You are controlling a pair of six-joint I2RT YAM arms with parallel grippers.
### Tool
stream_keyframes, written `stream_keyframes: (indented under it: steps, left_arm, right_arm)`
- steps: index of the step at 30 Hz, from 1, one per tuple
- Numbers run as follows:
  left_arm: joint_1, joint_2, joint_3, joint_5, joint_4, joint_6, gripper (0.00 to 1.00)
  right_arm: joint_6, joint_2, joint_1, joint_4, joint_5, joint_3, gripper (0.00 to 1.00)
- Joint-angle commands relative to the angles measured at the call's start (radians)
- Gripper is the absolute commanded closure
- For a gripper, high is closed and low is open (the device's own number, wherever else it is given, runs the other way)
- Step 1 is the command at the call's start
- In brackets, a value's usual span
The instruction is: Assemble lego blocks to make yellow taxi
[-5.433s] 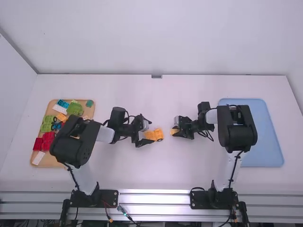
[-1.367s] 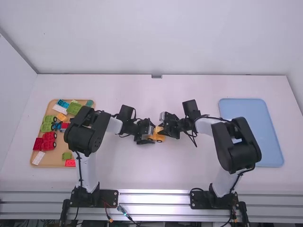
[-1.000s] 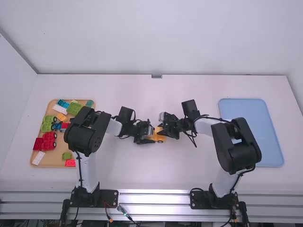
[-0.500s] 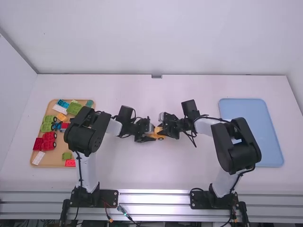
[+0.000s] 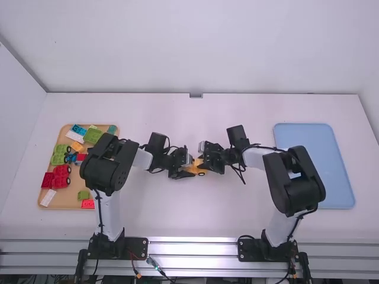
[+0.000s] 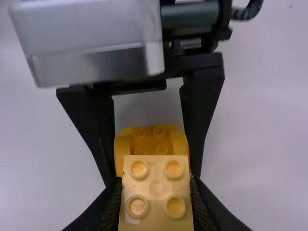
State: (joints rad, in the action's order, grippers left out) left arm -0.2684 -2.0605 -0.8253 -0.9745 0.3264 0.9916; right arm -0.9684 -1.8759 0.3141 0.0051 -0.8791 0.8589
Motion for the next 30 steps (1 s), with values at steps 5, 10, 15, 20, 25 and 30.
stream_keyframes:
  steps: [5, 10, 15, 20, 25, 30]
  left_arm:
    - [-0.006, -0.019, 0.012, 0.037, -0.045, 0.037, 0.47]
    - [-0.006, -0.019, 0.012, 0.048, -0.045, 0.037, 0.47]
    - [-0.006, -0.019, 0.012, 0.05, -0.037, 0.027, 0.47]
    - [-0.007, -0.019, 0.012, 0.048, -0.041, 0.027, 0.47]
    - [-0.007, -0.019, 0.012, 0.048, -0.069, 0.038, 0.48]
    - [-0.007, -0.019, 0.012, 0.049, -0.076, 0.038, 0.48]
  right_arm:
    - [-0.051, -0.015, -0.001, -0.027, 0.021, -0.004, 0.92]
    - [-0.061, -0.015, 0.008, -0.003, 0.014, -0.033, 0.93]
    - [-0.049, -0.015, -0.002, 0.095, 0.009, -0.08, 0.93]
    - [0.003, -0.015, -0.007, 0.174, 0.013, -0.12, 0.92]
    - [-0.004, -0.015, -0.006, 0.173, 0.013, -0.123, 0.92]
    - [-0.004, -0.015, -0.005, 0.168, 0.012, -0.126, 0.92]
